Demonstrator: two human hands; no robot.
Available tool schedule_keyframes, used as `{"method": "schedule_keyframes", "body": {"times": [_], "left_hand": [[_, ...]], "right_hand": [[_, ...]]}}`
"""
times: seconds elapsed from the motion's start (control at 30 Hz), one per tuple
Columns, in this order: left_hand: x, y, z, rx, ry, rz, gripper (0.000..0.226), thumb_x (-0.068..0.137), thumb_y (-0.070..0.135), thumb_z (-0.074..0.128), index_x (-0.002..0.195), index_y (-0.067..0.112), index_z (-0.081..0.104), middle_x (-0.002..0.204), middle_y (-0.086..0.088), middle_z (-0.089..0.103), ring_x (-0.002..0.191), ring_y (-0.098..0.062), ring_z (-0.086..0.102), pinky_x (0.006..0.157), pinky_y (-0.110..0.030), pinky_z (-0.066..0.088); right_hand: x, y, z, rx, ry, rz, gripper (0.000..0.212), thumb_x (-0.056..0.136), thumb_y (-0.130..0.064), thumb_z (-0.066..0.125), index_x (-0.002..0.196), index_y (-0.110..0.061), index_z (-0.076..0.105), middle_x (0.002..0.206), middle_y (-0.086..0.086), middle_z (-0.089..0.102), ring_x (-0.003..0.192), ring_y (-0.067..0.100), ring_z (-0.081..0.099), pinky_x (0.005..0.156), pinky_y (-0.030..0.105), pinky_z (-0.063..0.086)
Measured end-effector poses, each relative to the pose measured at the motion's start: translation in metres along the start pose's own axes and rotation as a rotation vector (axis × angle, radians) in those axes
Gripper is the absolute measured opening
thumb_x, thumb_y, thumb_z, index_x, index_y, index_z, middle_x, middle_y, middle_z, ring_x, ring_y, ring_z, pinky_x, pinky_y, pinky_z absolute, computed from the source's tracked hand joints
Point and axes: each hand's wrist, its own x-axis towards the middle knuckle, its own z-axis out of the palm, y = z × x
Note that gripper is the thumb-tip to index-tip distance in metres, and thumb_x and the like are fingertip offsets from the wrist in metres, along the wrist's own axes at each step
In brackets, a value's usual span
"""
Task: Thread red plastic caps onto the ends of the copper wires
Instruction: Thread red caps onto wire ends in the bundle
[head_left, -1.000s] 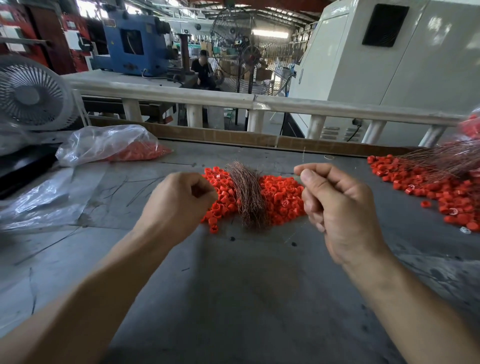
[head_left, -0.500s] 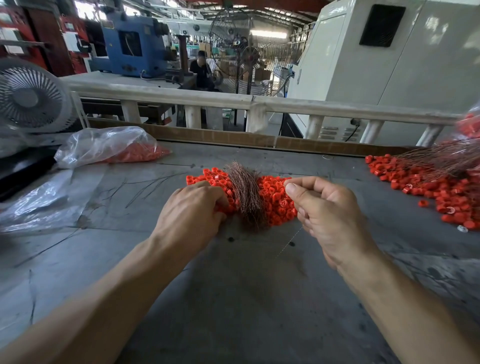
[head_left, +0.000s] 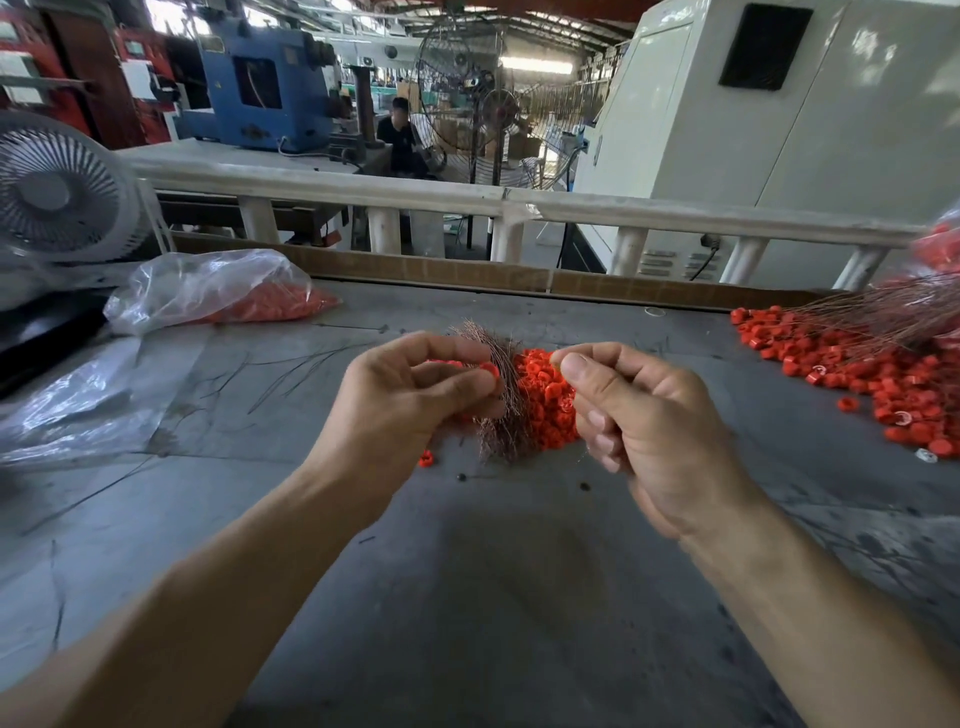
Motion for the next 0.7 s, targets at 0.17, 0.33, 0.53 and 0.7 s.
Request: {"method": "schedule_keyframes", "body": {"times": [0.17,0.33,0.53,0.7], "left_hand": [[-0.001,-0.004,0.006,-0.231,-0.063,-0.085,0.024,0.071,0.007,0.075,0.094,0.011,0.078,0.095,-0.017,0.077,0.084,-0.025,0.077,0.067,-0.026,0.06],[0.0,-0.006,0.006,-0.288,-0.11,-0.092,0.025,0.068,0.004,0.075,0.092,0.013,0.081,0.095,-0.019,0.077,0.086,-0.025,0.077,0.07,-0.027,0.061],[-0.001,-0.006,0.005,-0.227,-0.136,-0.053,0.023,0.072,0.006,0.075,0.093,0.015,0.081,0.096,-0.019,0.077,0.086,-0.026,0.077,0.07,-0.026,0.06],[0.0,-0.008,0.005,-0.171,-0.133,-0.022,0.021,0.073,0.01,0.075,0.092,0.018,0.081,0.092,-0.016,0.077,0.083,-0.024,0.077,0.069,-0.026,0.06]], "right_hand": [[-0.006,-0.005,0.01,-0.003,-0.093,0.0,0.022,0.084,-0.029,0.069,0.094,-0.01,0.07,0.054,-0.004,0.037,0.046,0.009,0.029,0.04,0.021,0.02],[-0.006,-0.004,0.014,-0.012,-0.041,0.024,0.009,0.097,-0.011,0.062,0.095,-0.003,0.066,0.053,-0.001,0.03,0.044,0.008,0.023,0.039,0.019,0.016],[-0.005,-0.001,0.015,-0.066,-0.027,-0.005,0.008,0.096,-0.01,0.063,0.092,-0.005,0.068,0.047,-0.012,0.038,0.039,0.001,0.027,0.038,0.011,0.023],[-0.004,0.0,0.015,-0.081,-0.015,-0.022,0.009,0.094,-0.011,0.067,0.086,-0.011,0.071,0.047,-0.013,0.04,0.04,0.001,0.028,0.04,0.011,0.025]]}}
